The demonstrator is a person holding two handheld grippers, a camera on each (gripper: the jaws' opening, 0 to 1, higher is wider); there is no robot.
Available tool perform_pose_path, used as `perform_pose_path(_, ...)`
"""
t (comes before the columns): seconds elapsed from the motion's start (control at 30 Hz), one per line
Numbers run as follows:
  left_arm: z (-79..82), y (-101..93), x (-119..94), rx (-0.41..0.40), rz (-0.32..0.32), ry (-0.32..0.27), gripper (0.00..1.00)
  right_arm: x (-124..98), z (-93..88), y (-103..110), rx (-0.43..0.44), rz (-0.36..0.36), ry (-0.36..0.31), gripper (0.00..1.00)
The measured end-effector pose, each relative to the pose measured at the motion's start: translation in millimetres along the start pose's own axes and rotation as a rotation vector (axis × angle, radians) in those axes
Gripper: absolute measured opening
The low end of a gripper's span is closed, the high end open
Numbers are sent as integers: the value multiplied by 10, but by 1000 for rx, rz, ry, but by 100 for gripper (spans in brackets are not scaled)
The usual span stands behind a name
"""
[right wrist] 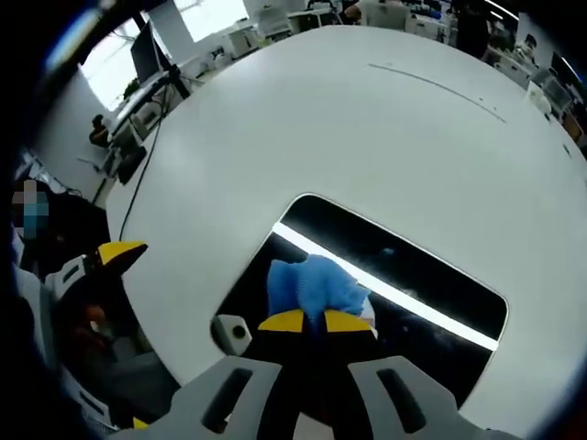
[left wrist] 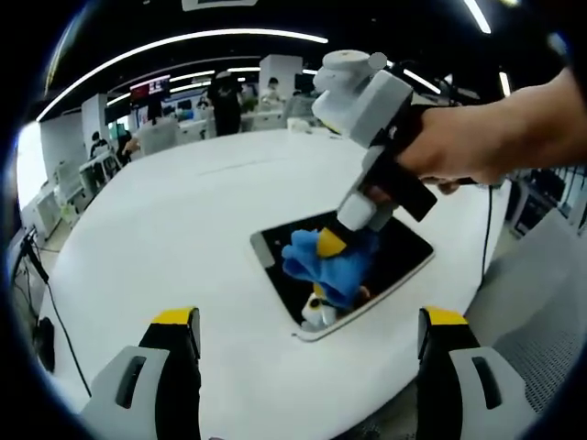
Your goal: Wipe the mirror surface with the cleaning cloth until all visible marks leave the cleaned area.
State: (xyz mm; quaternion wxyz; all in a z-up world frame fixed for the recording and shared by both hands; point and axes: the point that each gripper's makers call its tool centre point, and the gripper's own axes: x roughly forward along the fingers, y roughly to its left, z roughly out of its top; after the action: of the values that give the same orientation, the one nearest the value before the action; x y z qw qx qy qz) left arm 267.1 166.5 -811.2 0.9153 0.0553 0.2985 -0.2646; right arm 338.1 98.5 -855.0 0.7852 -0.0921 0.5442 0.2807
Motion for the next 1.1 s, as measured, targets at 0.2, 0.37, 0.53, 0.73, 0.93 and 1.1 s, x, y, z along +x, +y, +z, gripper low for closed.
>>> perform_pose_path(0.2,12,4,-1,-6,1,-8,99,-45,-61,59,7,3,-8,0)
perform_pose_path(0.37,19,8,-5,-20,2,-14,99,-69,-99,101,11,2,-11,0)
perform_pose_path(0.53,21,2,-11,-20,1,-15,99,-86,-114,127,9,2,-9,0)
perform_pose_path(0.73,31,-5,-19,-17,0,-16,99,-74,-120,126,11,1,-10,0)
perform_pose_path(0.93,34,-1,-23,-18,1,-18,99,-70,-145,144,12,0,-8,0)
perform_pose_path(1.1,33,-2,-21,-17,0,-17,99,-70,-161,157,19,-4,-11,0)
